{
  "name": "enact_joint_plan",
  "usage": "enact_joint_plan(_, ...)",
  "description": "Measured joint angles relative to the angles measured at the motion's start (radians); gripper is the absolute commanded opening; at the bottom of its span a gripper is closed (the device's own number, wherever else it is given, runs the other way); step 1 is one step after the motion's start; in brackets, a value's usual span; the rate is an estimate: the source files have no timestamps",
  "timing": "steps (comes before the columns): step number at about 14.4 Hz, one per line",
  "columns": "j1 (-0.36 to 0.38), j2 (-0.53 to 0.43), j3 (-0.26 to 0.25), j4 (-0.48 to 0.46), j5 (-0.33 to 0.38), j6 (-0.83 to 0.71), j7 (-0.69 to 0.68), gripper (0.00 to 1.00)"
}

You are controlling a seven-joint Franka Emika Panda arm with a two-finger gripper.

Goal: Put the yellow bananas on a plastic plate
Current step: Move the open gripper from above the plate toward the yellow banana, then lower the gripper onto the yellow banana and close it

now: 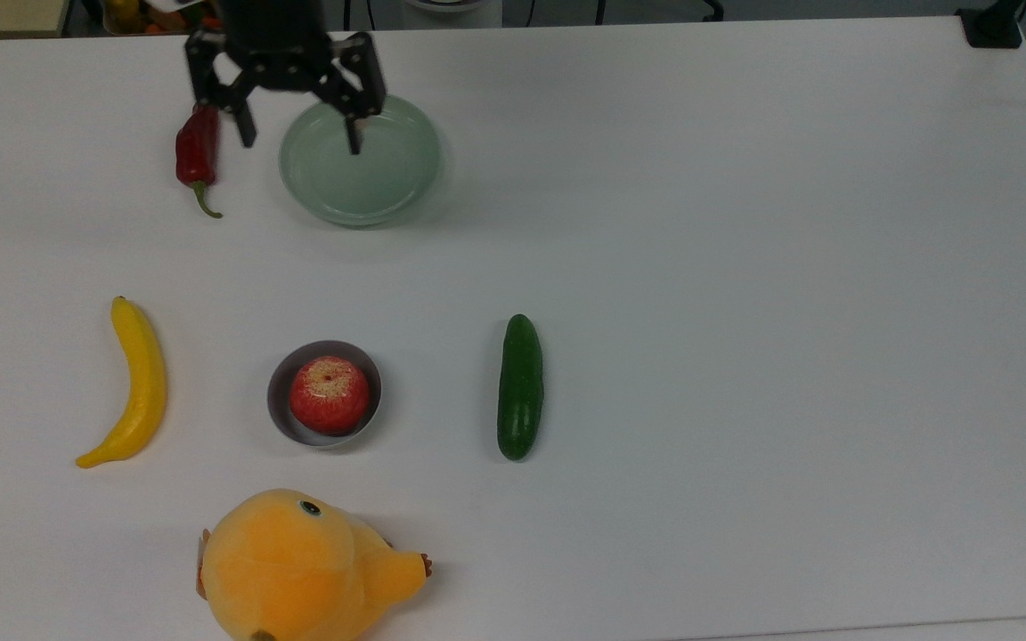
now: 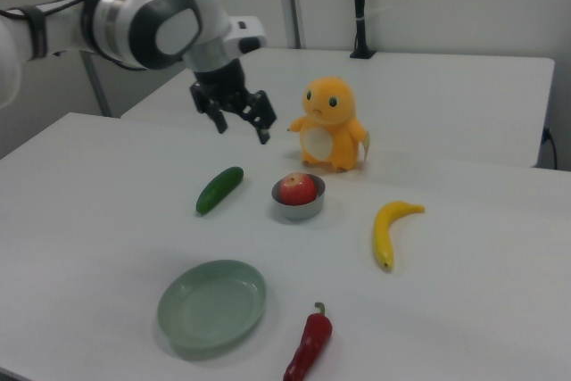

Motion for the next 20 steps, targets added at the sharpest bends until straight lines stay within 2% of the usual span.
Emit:
enact_joint_plan(5,-0.145,0.189,-0.003,0.18,0.004,0.016,-0.223,1.0)
enact_joint_plan(9,-0.2,0.325,-0.003,0.205,0.004,0.223,-0.263,1.0)
enact_joint_plan(14,-0.208,0.48,-0.001,0.209,0.004,0.446,-0.263,1.0)
enact_joint_plan(18,-0.207,0.562,0.0,0.211,0.004,0.553,-0.263,1.0)
enact_joint_plan(20,-0.207,0.592,0.001,0.211,0.004,0.588,-0.263,0.94)
